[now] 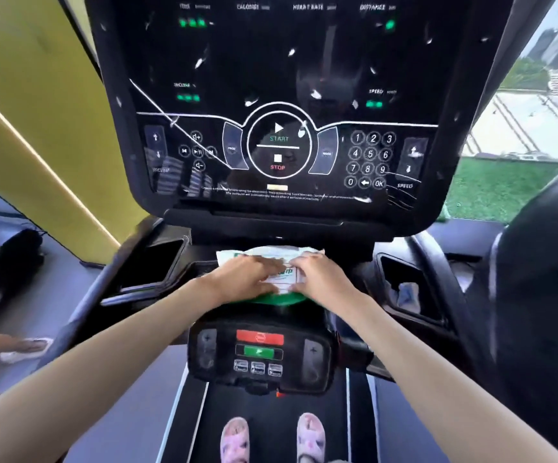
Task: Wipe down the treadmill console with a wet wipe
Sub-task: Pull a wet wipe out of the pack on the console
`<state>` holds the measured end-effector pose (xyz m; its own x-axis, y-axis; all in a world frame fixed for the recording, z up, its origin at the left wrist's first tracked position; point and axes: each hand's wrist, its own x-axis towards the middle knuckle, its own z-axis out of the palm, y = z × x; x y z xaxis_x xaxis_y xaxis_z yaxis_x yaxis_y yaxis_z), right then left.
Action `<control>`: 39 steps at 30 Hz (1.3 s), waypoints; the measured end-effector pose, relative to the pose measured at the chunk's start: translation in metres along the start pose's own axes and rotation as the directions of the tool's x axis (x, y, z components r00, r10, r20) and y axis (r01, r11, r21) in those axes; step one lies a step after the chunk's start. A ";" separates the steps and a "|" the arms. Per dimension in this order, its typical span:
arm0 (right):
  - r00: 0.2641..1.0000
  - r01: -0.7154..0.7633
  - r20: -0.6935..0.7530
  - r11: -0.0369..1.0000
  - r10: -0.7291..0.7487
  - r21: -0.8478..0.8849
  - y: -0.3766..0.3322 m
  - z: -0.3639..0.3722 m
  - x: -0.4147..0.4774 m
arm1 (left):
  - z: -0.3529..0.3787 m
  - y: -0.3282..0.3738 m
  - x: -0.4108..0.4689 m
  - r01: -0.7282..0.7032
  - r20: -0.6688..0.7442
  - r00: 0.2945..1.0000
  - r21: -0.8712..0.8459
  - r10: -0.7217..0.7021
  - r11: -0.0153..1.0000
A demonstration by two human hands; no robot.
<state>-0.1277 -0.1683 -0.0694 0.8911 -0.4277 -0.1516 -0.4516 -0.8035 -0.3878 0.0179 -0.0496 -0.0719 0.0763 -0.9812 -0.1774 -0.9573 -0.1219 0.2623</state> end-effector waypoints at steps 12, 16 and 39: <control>0.977 -0.202 -0.025 0.963 0.210 0.176 -0.019 -0.010 -0.007 | -0.038 0.001 0.005 -0.100 -0.075 0.990 0.192 0.116 0.976; 0.952 -0.199 -0.191 0.959 0.238 0.202 -0.019 -0.011 -0.012 | -0.053 0.002 0.008 -0.088 -0.197 0.962 0.429 0.188 0.899; 0.981 -0.190 -0.023 0.979 0.192 0.077 -0.018 0.001 0.009 | -0.024 0.017 0.018 0.066 0.146 0.985 0.183 -0.093 0.981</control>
<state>-0.1116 -0.1567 -0.0647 0.7863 -0.5837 -0.2025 -0.6081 -0.6730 -0.4211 0.0094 -0.0733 -0.0477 0.1237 -0.9333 -0.3372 -0.9851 -0.1565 0.0719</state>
